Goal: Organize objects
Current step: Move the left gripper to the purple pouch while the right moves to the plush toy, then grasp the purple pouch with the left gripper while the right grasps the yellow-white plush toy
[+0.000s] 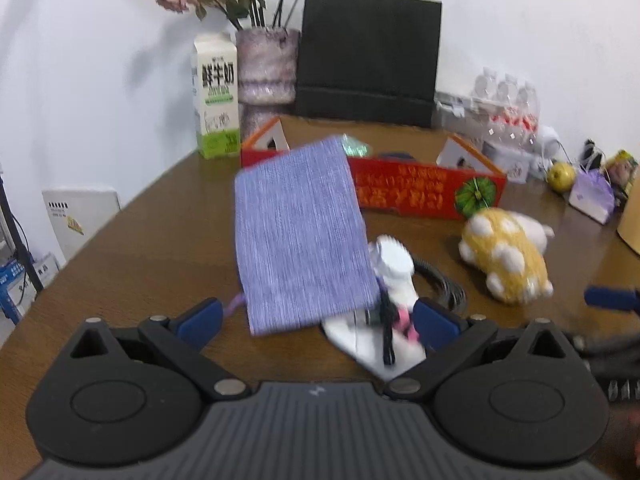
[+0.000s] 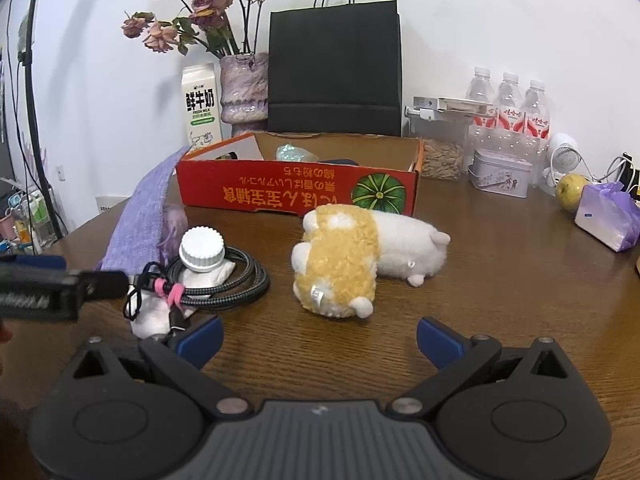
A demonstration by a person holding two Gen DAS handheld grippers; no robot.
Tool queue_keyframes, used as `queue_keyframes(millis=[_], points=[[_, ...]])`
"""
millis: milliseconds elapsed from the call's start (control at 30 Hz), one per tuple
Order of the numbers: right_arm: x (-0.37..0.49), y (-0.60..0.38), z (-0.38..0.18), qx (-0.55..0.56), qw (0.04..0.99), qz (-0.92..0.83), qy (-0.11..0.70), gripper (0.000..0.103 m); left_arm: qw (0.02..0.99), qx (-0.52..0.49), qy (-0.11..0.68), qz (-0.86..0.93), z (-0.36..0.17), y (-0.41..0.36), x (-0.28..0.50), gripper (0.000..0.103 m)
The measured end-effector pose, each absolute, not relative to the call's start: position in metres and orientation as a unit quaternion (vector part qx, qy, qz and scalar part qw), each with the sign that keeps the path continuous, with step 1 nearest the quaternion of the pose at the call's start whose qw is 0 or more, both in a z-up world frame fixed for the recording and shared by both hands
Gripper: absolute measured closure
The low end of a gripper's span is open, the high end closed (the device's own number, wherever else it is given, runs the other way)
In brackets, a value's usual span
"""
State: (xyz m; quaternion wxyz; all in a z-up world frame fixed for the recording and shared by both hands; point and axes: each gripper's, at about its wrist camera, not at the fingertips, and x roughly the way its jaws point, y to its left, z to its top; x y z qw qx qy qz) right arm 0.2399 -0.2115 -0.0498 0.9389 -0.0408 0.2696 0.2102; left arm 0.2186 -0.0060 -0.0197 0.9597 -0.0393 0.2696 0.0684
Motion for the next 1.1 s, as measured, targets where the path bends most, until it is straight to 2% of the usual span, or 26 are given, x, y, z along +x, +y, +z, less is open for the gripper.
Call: queue_keyframes(millis=[233, 533, 567, 600, 633, 700, 767, 933, 1000, 1100], points=[[0.242, -0.214, -0.05, -0.033, 0.939, 0.208, 0.271, 0.0, 0.959, -0.027, 0.272, 0.078, -0.011, 0.003, 0.256, 0.0], [0.247, -0.217, -0.053, -0.02, 0.94, 0.201, 0.275, 0.0, 0.949, -0.109, 0.293, 0.027, -0.028, 0.03, 0.274, 0.0], [0.247, -0.218, -0.053, -0.015, 0.942, 0.198, 0.272, 0.0, 0.951, -0.107, 0.29, 0.027, -0.028, 0.03, 0.272, 0.006], [0.248, -0.219, -0.052, -0.01, 0.942, 0.195, 0.271, 0.0, 0.952, -0.103, 0.288, 0.025, -0.028, 0.03, 0.27, 0.016], [0.249, -0.221, -0.053, -0.006, 0.943, 0.192, 0.272, 0.0, 0.952, -0.104, 0.287, 0.02, -0.027, 0.03, 0.269, 0.02], [0.252, -0.221, -0.054, -0.002, 0.941, 0.189, 0.279, 0.0, 0.95, -0.11, 0.291, 0.011, -0.028, 0.03, 0.267, 0.038], [0.253, -0.222, -0.054, 0.001, 0.941, 0.188, 0.282, 0.0, 0.949, -0.113, 0.295, 0.004, -0.028, 0.03, 0.264, 0.045], [0.255, -0.222, -0.056, 0.004, 0.94, 0.183, 0.287, 0.0, 0.953, -0.105, 0.282, -0.008, -0.024, 0.027, 0.252, 0.055], [0.257, -0.223, -0.056, 0.008, 0.94, 0.178, 0.291, 0.0, 0.956, -0.098, 0.277, -0.006, -0.022, 0.026, 0.246, 0.072], [0.259, -0.225, -0.057, 0.013, 0.939, 0.172, 0.296, 0.0, 0.957, -0.091, 0.276, -0.006, -0.02, 0.027, 0.238, 0.084]])
